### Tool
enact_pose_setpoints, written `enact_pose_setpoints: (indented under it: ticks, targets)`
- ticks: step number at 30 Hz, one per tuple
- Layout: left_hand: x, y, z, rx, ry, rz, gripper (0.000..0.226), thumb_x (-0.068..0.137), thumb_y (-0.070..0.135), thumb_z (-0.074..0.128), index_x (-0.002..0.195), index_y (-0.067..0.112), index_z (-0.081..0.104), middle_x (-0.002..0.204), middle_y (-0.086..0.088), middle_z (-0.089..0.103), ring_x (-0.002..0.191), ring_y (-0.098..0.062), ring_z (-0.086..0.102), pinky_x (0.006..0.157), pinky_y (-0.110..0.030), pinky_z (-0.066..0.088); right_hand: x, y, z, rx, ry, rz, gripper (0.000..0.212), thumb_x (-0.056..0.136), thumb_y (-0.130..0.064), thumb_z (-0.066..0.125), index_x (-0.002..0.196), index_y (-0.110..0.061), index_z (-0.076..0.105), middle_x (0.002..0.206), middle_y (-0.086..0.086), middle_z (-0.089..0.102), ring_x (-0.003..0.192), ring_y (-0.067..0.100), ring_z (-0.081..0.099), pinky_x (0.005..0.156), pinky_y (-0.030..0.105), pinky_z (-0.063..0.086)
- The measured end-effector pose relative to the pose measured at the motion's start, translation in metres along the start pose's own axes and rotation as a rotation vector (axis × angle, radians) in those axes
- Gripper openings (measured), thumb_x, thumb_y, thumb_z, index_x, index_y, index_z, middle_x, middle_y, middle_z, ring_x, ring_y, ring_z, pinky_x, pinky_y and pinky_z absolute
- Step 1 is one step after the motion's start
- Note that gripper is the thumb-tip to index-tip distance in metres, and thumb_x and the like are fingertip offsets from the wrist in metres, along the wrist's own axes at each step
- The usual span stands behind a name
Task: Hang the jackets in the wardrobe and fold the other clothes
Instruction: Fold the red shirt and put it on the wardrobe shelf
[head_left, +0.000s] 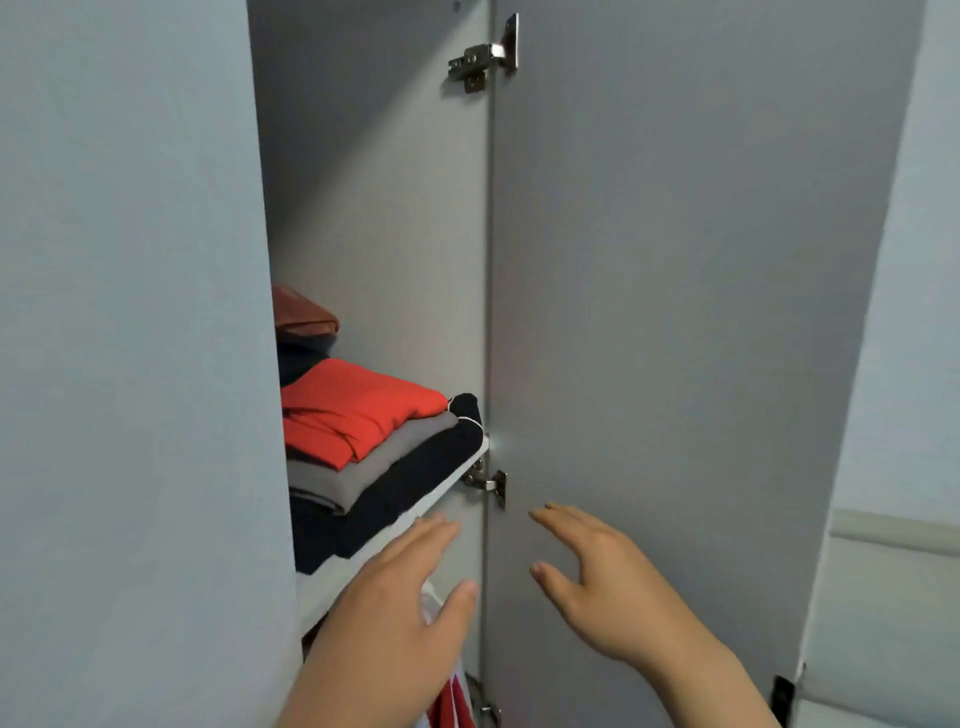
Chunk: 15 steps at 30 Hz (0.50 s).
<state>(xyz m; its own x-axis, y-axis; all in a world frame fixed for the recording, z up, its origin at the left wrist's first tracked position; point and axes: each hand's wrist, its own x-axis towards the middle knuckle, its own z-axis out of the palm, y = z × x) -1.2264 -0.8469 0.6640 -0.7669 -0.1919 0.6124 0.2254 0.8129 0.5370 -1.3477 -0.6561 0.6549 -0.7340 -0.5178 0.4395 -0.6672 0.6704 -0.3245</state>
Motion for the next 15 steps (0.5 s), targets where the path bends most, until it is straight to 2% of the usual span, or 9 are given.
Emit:
enact_pose_setpoints:
  ticks: [3,5,8,11,15]
  targets:
    - [-0.027,0.008,0.001,-0.001,-0.235,0.004,0.053,0.093,0.042,0.060,0.143,0.044,0.042,0.152,0.030,0.029,0.131,0.023,0.013,0.109,-0.006,0.011,-0.047,-0.009,-0.015,-0.031,-0.010,0.074,0.057,0.097,-0.042,0.053,0.152,-0.032,0.036,0.159,-0.010,0.032,0.146,0.005,0.026,0.112,0.011,0.014]
    - [-0.038,0.013,0.002,-0.015,-0.318,0.014,0.054,0.094,0.041,0.059,0.144,0.042,0.041,0.155,0.024,0.029,0.140,0.012,0.017,0.111,-0.011,0.012,-0.079,-0.012,-0.027,-0.054,-0.005,0.131,0.057,0.098,-0.041,0.052,0.152,-0.033,0.035,0.159,-0.012,0.032,0.146,0.004,0.027,0.113,0.014,0.017]
    - [-0.042,0.024,0.006,-0.035,-0.342,0.050,0.052,0.093,0.040,0.060,0.143,0.040,0.045,0.154,0.020,0.034,0.141,0.005,0.026,0.112,-0.014,0.017,-0.122,-0.013,-0.048,-0.091,0.019,0.212,0.056,0.099,-0.042,0.051,0.152,-0.034,0.035,0.158,-0.015,0.033,0.145,0.003,0.028,0.110,0.012,0.018]
    - [-0.041,0.045,0.022,-0.047,-0.381,0.112,0.051,0.093,0.041,0.060,0.142,0.039,0.046,0.153,0.021,0.035,0.141,0.004,0.028,0.111,-0.013,0.016,-0.161,-0.003,-0.068,-0.108,0.021,0.313,0.054,0.099,-0.043,0.051,0.150,-0.037,0.036,0.154,-0.021,0.035,0.142,0.001,0.030,0.109,0.013,0.021]
    - [-0.046,0.071,0.059,-0.103,-0.469,0.205,0.052,0.095,0.044,0.056,0.145,0.041,0.042,0.155,0.024,0.031,0.142,0.007,0.025,0.108,-0.008,0.012,-0.205,0.019,-0.087,-0.132,0.056,0.436,0.049,0.097,-0.039,0.054,0.145,-0.039,0.043,0.139,-0.035,0.039,0.135,-0.006,0.036,0.096,-0.002,0.021]
